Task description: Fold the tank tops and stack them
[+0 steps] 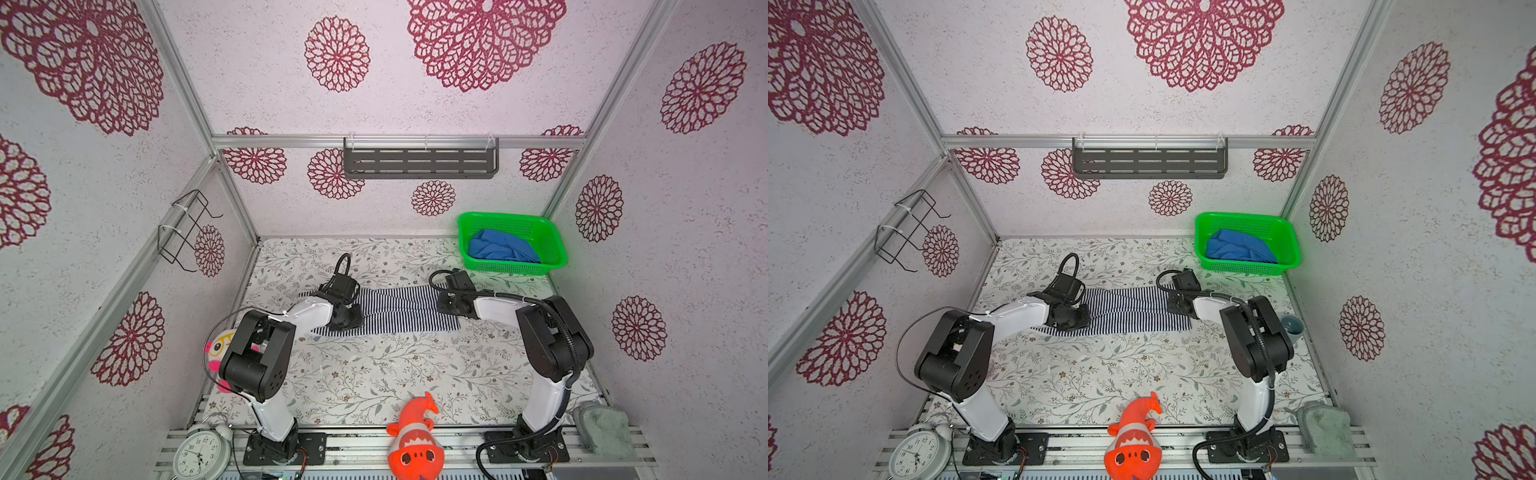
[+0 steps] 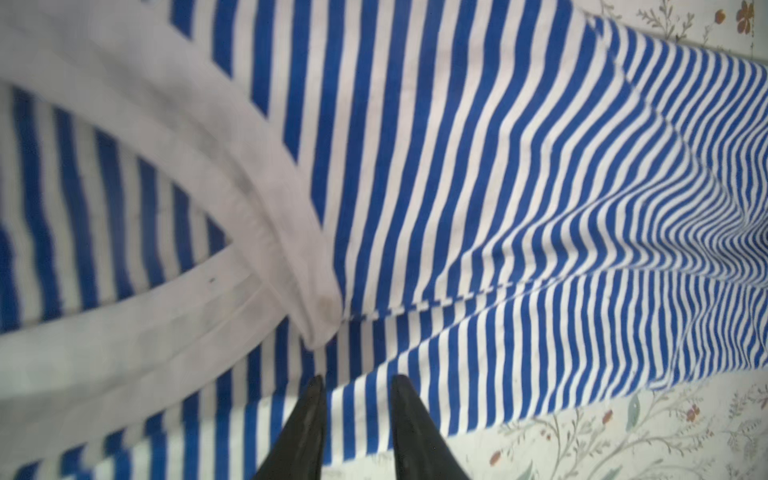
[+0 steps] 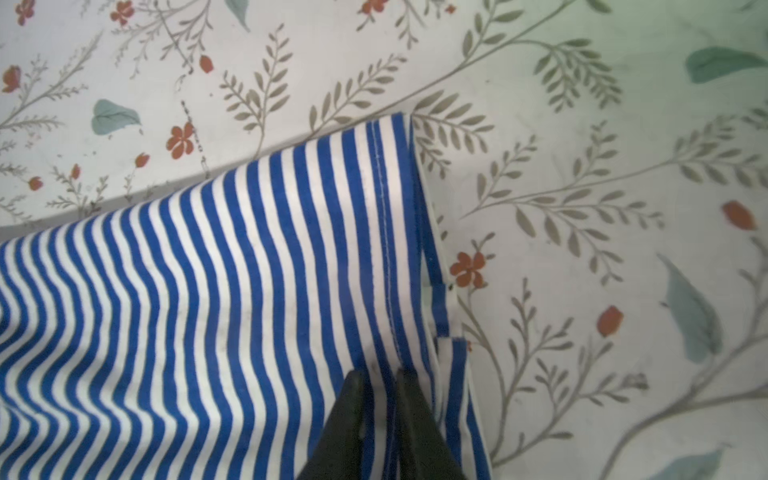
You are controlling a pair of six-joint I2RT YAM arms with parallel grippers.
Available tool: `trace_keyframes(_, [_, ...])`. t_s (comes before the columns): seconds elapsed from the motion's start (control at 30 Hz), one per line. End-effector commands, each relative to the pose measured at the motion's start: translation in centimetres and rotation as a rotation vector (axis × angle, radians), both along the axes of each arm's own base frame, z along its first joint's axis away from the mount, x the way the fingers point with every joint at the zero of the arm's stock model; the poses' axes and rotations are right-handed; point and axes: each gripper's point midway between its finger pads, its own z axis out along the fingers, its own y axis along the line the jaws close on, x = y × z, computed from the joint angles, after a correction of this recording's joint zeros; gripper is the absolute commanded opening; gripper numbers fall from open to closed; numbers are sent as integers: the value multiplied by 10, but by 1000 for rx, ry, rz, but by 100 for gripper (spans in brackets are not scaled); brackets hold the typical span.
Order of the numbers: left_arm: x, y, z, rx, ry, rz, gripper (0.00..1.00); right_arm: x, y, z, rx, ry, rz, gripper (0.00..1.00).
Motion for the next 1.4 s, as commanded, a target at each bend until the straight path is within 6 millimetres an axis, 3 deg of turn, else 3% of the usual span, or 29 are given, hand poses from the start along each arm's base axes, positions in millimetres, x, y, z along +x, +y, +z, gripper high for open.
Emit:
trace_keyframes(0.0, [0,-1,32,-8,-28,-8,36,-8,-24,9,-54,1,-54,21])
trace_keyframes(0.13, [31,-5,54,-13,-111,2,38,4,-4,38,-1,-89,32,26])
trace_keyframes(0.37, [100,-29,36,-86,-132,43,30,15,26,36,-20,-95,135,25])
trace_keyframes(0.4, [105,-31,17,-81,-103,48,29,17,28,33,-18,-94,138,25])
trace_keyframes(0.47, [110,-33,4,-76,-81,55,28,21,31,27,-10,-85,134,23])
trace_keyframes(0.63, [92,-20,-35,-18,13,66,28,23,26,7,-46,-32,107,20])
trace_keyframes(0.7, [88,-7,-46,6,36,87,27,17,22,-1,-58,-9,101,18])
trace_keyframes(0.8, [97,7,-58,3,53,112,28,-2,14,-16,-61,47,84,17])
trace_keyframes(0.9, [123,9,-59,-13,38,109,28,-35,12,-29,-34,110,69,17])
trace_keyframes(0.97, [146,-1,-58,-29,23,77,29,-65,15,-37,-14,155,66,17])
trace_keyframes(1.07, [174,-32,-52,-79,-3,-9,27,-102,43,-34,64,187,115,18])
trace_keyframes(1.13, [187,-54,-42,-85,-22,-89,28,-113,63,-18,117,156,156,20])
trace_keyframes(1.2, [196,-68,-20,-58,-80,-165,32,-108,66,8,102,76,164,25])
trace_keyframes(1.27, [201,-71,14,-26,-159,-202,38,-94,60,39,82,-49,152,28])
trace_keyframes(1.33, [199,-62,52,1,-220,-207,43,-81,53,59,79,-142,130,54])
trace_keyframes(1.37, [194,-55,70,28,-248,-202,44,-75,53,63,98,-156,137,60])
